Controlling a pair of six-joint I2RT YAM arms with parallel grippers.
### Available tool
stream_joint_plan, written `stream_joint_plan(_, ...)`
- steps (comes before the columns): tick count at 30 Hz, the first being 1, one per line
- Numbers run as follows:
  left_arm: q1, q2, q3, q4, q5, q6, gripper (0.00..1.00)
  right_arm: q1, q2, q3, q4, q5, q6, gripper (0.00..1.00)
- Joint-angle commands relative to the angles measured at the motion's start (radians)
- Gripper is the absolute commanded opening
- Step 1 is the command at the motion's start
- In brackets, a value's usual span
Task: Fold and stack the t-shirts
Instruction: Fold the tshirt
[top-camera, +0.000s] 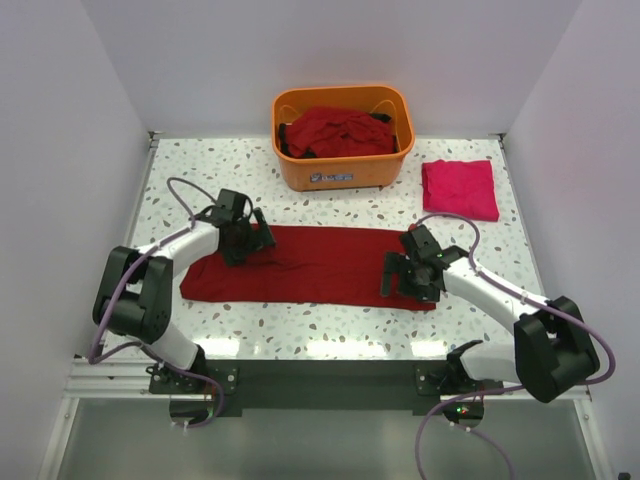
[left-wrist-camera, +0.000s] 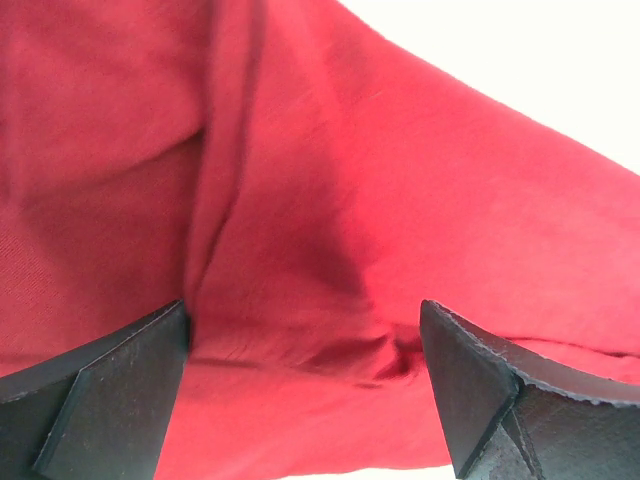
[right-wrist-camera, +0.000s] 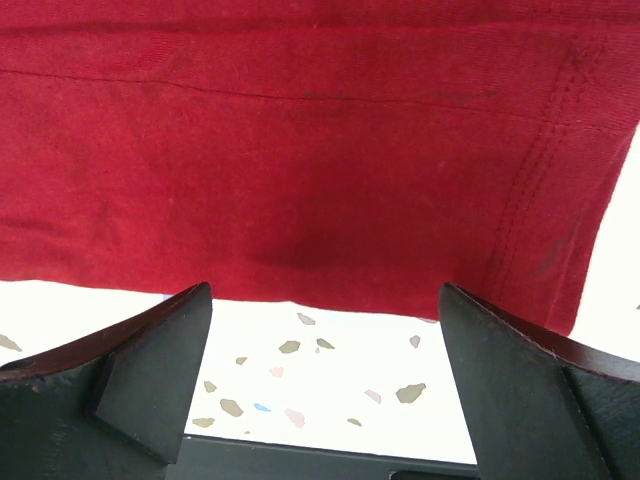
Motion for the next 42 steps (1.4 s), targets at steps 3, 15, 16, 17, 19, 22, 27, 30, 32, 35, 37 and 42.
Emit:
stream_joint_plan(3, -0.014, 0.059, 0.085, 0.134, 0.054, 0.028, 1.00, 0.001, -0.003, 0.039, -0.023, 0.033, -0.003, 0.99)
stream_joint_plan(15, -0.023, 0.303, 0.476, 0.072, 0.114, 0.084, 1.00, 0.000, -0.006, 0.082, -0.046, 0.084, -0.012, 0.99)
stream_joint_plan(16, -0.023, 0.308, 0.488, 0.049, 0.102, 0.095, 1.00, 0.001, -0.006, 0.084, -0.046, 0.081, -0.014, 0.99)
stream_joint_plan(17, -0.025, 0.297, 0.489, 0.034, 0.094, 0.101, 1.00, 0.001, -0.011, 0.084, -0.046, 0.081, -0.014, 0.99)
stream_joint_plan(19, -0.025, 0.228, 0.444, 0.033, 0.055, 0.104, 1.00, 0.000, -0.018, 0.079, -0.044, 0.079, -0.012, 0.99)
stream_joint_plan(22, -0.025, 0.130, 0.363, 0.007, 0.003, 0.106, 1.00, 0.001, -0.023, 0.073, -0.041, 0.079, -0.014, 0.99)
stream_joint_plan(27, -0.025, -0.105, 0.187, -0.043, -0.093, 0.097, 1.00, 0.001, -0.015, 0.065, -0.034, 0.084, -0.025, 0.99)
stream_joint_plan(30, -0.025, -0.142, 0.099, -0.065, -0.071, 0.081, 1.00, 0.001, -0.003, 0.067, -0.032, 0.084, -0.028, 0.99)
stream_joint_plan(32, -0.025, -0.149, 0.059, -0.060, -0.065, 0.064, 1.00, 0.001, 0.008, 0.070, -0.029, 0.085, -0.029, 0.99)
stream_joint_plan(35, -0.025, -0.137, 0.021, -0.060, -0.091, 0.048, 0.98, 0.001, 0.017, 0.073, -0.028, 0.084, -0.032, 0.99)
stream_joint_plan(37, -0.025, -0.123, 0.005, -0.042, -0.084, 0.037, 0.91, 0.001, 0.025, 0.071, -0.031, 0.085, -0.035, 0.99)
stream_joint_plan(42, -0.025, -0.087, -0.018, -0.008, -0.085, 0.018, 0.76, 0.001, 0.026, 0.065, -0.032, 0.089, -0.035, 0.99)
